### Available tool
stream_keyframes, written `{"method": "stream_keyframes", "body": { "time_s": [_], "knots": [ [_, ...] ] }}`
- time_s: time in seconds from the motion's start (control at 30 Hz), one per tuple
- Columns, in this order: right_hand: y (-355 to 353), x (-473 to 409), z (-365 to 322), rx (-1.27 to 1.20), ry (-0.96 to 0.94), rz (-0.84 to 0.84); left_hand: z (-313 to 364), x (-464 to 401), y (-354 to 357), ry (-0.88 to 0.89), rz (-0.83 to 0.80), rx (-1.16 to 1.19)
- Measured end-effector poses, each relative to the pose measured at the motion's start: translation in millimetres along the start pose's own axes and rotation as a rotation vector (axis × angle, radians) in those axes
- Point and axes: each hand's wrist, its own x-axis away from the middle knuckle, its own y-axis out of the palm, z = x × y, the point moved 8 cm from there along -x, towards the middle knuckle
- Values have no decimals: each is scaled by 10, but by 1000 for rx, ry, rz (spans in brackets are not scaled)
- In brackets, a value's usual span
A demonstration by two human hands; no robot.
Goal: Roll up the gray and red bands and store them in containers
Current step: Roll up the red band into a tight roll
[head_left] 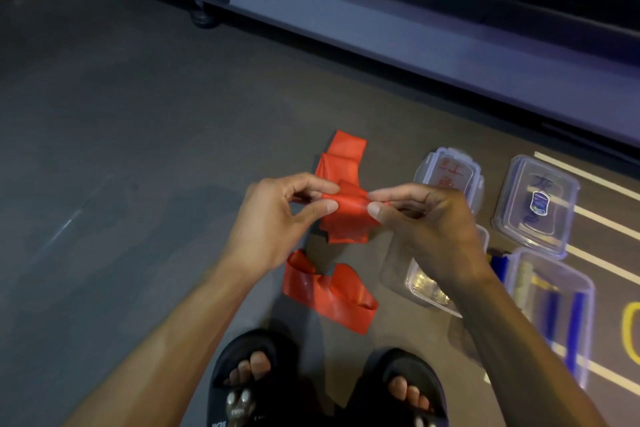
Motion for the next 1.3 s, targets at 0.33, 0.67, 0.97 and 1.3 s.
{"method": "stream_keyframes", "body": {
  "time_s": [0.33, 0.67, 0.97, 1.3],
  "knots": [
    [48, 2, -39, 144, -22, -59, 246, -15, 18, 204, 1, -316],
    [-49, 8, -143, 333, -108, 92, 258, -60, -22, 179, -26, -184],
    [-86, 62, -692, 534, -254, -79, 476, -58, -179, 95, -125, 10],
    [-148, 399, -1683, 403, 158, -367, 1563, 149, -704, 217, -238, 153]
  ]
}}
